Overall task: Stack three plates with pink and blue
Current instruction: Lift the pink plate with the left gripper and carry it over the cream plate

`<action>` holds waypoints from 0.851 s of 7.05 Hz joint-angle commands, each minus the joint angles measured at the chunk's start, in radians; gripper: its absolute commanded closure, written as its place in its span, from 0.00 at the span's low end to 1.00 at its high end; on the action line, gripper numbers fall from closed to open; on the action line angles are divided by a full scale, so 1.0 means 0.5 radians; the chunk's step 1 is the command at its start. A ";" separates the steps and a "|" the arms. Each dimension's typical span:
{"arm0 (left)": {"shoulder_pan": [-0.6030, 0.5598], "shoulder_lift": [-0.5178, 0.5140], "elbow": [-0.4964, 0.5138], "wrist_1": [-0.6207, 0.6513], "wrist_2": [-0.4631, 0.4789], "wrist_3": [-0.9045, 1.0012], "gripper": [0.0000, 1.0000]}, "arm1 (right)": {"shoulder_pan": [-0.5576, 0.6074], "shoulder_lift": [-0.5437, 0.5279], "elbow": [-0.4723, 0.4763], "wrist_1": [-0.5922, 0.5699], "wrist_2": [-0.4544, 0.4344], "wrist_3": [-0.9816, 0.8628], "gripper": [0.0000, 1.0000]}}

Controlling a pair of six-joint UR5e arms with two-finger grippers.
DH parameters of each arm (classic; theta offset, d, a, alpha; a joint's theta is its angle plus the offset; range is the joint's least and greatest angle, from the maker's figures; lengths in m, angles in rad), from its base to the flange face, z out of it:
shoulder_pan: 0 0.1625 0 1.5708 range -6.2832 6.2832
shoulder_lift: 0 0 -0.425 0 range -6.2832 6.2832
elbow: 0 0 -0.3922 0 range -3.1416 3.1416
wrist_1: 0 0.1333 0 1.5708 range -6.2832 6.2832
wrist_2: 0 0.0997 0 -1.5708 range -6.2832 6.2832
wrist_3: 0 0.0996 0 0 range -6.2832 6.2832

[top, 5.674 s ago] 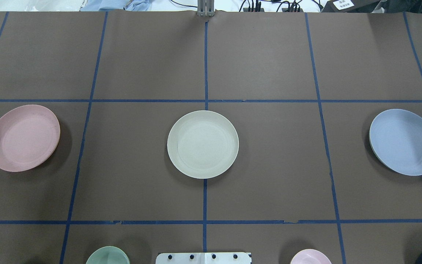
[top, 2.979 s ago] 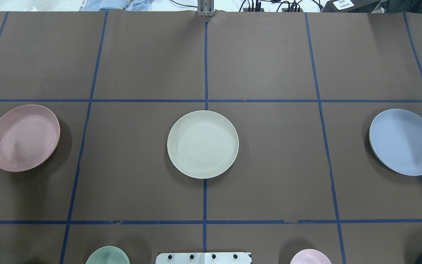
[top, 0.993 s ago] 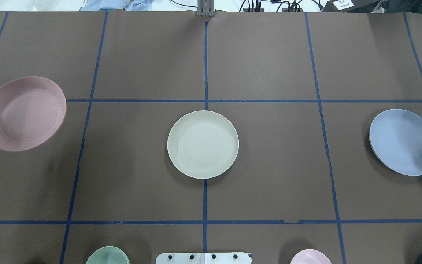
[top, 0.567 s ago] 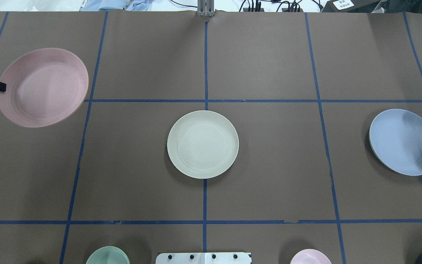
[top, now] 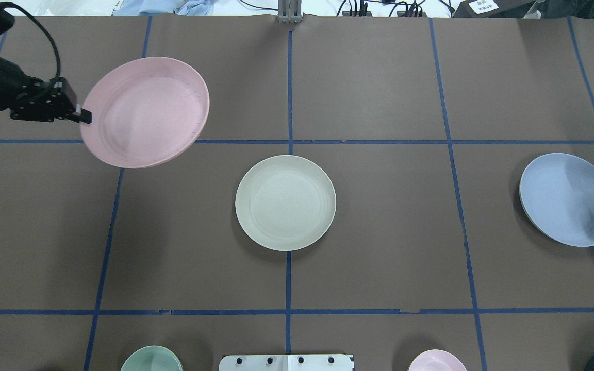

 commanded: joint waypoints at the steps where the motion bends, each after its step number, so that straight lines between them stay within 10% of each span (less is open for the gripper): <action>1: 0.161 -0.133 0.058 0.000 0.124 -0.172 1.00 | -0.018 0.000 -0.009 -0.001 0.007 0.000 0.35; 4: 0.259 -0.311 0.275 -0.009 0.229 -0.182 1.00 | -0.021 -0.003 -0.021 0.006 0.017 0.001 1.00; 6: 0.342 -0.384 0.349 -0.018 0.232 -0.276 1.00 | -0.015 -0.012 0.000 0.006 0.041 -0.006 1.00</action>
